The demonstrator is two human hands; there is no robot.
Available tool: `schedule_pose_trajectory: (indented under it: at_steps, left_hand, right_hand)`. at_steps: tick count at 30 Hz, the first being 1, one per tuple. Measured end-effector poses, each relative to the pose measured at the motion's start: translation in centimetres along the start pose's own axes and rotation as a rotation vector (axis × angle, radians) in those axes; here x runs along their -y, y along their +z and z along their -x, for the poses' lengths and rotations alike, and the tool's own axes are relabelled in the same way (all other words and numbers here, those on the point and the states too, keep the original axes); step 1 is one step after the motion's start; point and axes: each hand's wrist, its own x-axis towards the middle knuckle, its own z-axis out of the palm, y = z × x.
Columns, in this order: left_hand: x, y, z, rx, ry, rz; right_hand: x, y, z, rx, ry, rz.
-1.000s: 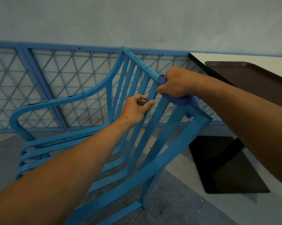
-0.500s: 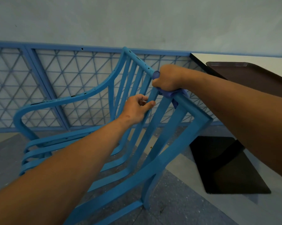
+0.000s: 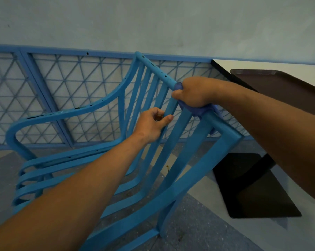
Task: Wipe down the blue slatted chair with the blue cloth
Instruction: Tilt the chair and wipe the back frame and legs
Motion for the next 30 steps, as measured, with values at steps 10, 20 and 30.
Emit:
schedule_pose_trajectory:
  at_steps: [10,20,30]
  left_hand:
    - [0.4,-0.4,-0.3,0.027,0.059,-0.039]
    - [0.2,0.0,0.1,-0.004,0.025,-0.005]
    - [0.3,0.2,0.1,-0.040,0.024,-0.043]
  right_hand:
    - [1.4,-0.9,-5.9,-0.089,0.003,-0.118]
    - [-1.4,0.2,2.3,0.069,-0.056,-0.078]
    - [-0.1,-1.0,-0.6,0.068,-0.020,-0.065]
